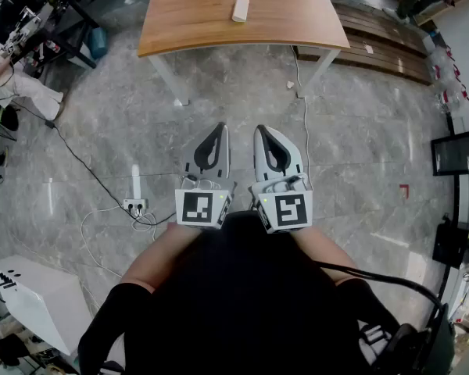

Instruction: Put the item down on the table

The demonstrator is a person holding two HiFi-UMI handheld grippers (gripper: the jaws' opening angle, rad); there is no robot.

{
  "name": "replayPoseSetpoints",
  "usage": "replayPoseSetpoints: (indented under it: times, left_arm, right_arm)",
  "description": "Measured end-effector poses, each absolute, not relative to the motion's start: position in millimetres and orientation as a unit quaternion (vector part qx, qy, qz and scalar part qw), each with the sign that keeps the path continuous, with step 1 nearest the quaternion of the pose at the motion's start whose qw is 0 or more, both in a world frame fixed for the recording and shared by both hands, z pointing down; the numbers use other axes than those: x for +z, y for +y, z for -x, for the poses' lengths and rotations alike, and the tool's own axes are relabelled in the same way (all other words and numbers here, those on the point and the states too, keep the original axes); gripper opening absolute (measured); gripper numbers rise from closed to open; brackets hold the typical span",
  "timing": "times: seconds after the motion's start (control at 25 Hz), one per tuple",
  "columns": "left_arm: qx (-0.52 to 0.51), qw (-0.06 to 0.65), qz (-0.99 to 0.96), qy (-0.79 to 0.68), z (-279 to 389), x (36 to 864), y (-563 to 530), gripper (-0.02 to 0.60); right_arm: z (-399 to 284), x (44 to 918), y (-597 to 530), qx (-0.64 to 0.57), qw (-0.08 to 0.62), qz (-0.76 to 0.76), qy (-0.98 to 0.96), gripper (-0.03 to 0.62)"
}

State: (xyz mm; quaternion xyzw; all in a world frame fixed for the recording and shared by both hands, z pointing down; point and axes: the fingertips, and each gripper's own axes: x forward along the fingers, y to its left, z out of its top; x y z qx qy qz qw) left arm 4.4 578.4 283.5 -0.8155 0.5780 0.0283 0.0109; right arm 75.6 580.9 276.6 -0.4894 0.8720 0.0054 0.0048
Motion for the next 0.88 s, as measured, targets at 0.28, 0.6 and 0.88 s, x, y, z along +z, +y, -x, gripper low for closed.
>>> replayPoseSetpoints:
  times: [0.28, 0.6, 0.88]
  left_arm:
    - [0.026, 0.013, 0.815, 0.578, -8.7, 284.3, 572.1, 0.003]
    - [0.024, 0.012, 0.813, 0.581, -16.2, 289.4, 561.3, 0.003]
    - [0.021, 0.008, 0.804, 0.594, -28.9, 296.3, 547.2, 0.003]
  right_arm:
    - [-78.6, 276.8, 573.8, 0.005, 0.006, 0.489, 0.872, 0.012]
    - [-86.3, 282.2, 562.2, 0.002, 0.0, 0.487, 0.873, 0.012]
    - [-103.2, 288.9, 544.5, -0.014, -0.008, 0.486, 0.874, 0.012]
